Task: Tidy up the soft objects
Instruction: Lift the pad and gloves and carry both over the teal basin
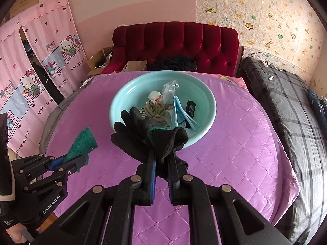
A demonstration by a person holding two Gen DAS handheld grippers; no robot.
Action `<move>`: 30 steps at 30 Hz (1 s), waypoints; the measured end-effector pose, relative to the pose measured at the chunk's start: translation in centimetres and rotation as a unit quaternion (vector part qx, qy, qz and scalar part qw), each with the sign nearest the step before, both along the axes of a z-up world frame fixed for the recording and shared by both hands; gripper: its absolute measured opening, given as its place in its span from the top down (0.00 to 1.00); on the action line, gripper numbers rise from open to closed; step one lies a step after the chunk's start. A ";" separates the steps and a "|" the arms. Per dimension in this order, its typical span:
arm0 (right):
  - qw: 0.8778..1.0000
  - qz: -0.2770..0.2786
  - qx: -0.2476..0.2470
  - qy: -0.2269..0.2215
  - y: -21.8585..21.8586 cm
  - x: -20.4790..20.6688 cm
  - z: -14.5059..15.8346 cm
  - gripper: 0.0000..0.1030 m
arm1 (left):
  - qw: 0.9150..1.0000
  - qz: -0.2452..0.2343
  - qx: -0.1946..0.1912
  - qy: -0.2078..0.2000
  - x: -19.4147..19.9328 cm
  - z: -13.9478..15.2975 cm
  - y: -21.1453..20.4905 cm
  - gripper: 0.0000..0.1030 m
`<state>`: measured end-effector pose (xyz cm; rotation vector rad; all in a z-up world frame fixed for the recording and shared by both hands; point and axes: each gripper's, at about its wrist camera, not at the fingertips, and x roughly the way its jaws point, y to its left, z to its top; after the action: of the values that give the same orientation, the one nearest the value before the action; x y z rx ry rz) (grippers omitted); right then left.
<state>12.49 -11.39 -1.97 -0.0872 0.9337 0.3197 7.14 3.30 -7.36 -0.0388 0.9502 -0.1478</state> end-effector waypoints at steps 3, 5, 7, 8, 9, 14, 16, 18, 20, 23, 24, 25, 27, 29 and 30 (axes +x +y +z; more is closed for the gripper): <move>1.000 -0.006 0.002 -0.005 -0.2 1.5 0.6 0.92 | 1.000 -0.003 0.001 -0.002 1.2 0.3 -0.4 0.88; 1.000 -0.008 0.004 -0.004 -0.3 2.5 0.8 0.92 | 1.000 -0.006 0.004 -0.003 2.2 0.4 -0.7 0.88; 1.000 -0.009 0.004 -0.005 -0.3 3.6 1.1 0.92 | 1.000 -0.010 0.005 -0.005 3.2 0.6 -1.0 0.88; 1.000 -0.009 0.003 -0.007 -0.3 4.2 1.2 0.92 | 1.000 -0.011 0.006 -0.004 3.7 0.6 -1.2 0.88; 1.000 -0.009 0.003 -0.007 -0.3 4.7 1.3 0.92 | 1.000 -0.012 0.007 -0.003 4.2 0.6 -1.3 0.88; 1.000 -0.011 0.007 -0.005 -0.2 7.8 1.2 0.92 | 1.000 -0.018 0.011 -0.005 6.7 0.9 -1.7 0.88; 1.000 -0.010 0.005 -0.005 0.0 9.0 1.0 0.92 | 1.000 -0.021 0.018 -0.006 7.7 0.7 -2.0 0.88; 1.000 -0.008 0.005 -0.002 0.2 10.3 0.7 0.92 | 0.999 -0.023 0.023 -0.004 8.6 0.5 -2.1 0.88; 1.000 -0.007 0.003 0.001 0.4 11.5 0.3 0.92 | 0.999 -0.023 0.028 -0.003 9.6 0.3 -2.2 0.88; 1.000 -0.005 0.002 0.008 0.8 13.1 -0.6 0.92 | 0.999 -0.023 0.030 -0.001 10.9 0.0 -2.2 0.88; 1.000 -0.005 0.000 0.010 0.9 13.7 -0.9 0.92 | 0.999 -0.023 0.029 0.002 11.4 -0.1 -2.2 0.88; 1.000 -0.005 -0.001 0.012 0.9 14.2 -1.2 0.92 | 0.999 -0.023 0.028 0.004 11.8 -0.2 -2.3 0.88; 1.000 -0.006 -0.003 0.016 1.0 15.2 -1.7 0.91 | 0.999 -0.025 0.030 0.006 12.6 -0.6 -2.4 0.88; 1.000 -0.008 -0.006 0.022 1.1 16.2 -2.4 0.91 | 0.999 -0.028 0.031 0.008 13.5 -1.0 -2.5 0.88; 1.000 -0.008 -0.006 0.025 1.1 16.6 -2.7 0.91 | 0.999 -0.029 0.031 0.009 13.9 -1.2 -2.6 0.88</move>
<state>29.11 -10.32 -4.69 -0.0824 0.9858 0.3021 21.07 0.69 -8.54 0.0439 0.9745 -0.1721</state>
